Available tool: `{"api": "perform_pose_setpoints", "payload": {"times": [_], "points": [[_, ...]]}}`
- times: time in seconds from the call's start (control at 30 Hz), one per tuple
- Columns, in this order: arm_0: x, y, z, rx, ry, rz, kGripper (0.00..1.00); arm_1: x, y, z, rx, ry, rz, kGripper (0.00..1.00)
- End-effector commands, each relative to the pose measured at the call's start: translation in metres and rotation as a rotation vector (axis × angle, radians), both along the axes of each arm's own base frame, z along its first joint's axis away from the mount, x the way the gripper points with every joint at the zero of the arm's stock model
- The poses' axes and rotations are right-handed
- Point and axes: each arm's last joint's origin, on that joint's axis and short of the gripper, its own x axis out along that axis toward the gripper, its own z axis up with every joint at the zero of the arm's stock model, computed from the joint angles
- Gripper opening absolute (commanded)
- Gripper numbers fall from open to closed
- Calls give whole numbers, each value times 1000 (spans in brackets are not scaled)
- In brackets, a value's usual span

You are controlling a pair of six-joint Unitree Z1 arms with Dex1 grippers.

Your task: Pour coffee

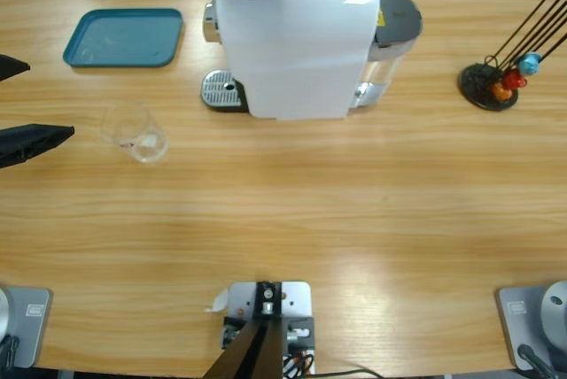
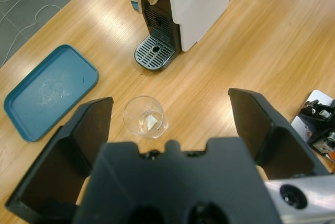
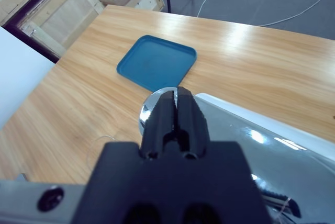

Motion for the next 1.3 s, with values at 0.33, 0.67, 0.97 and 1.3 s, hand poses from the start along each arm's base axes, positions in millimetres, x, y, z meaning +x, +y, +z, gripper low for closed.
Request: {"api": "perform_pose_setpoints", "payload": {"times": [0.33,0.67,0.97,1.3], "points": [[-5,7,-8,9,16,15,954,-23,2,-156,-403,301,29,0],[-5,11,-9,-6,5,76,968,-48,-41,-5,-134,-104,105,1000],[-9,18,-19,-13,36,98,968,-121,-125,88,-33,-227,204,1000],[6,3,-45,-12,325,491,968,-186,-206,16,-219,-93,299,1000]]}}
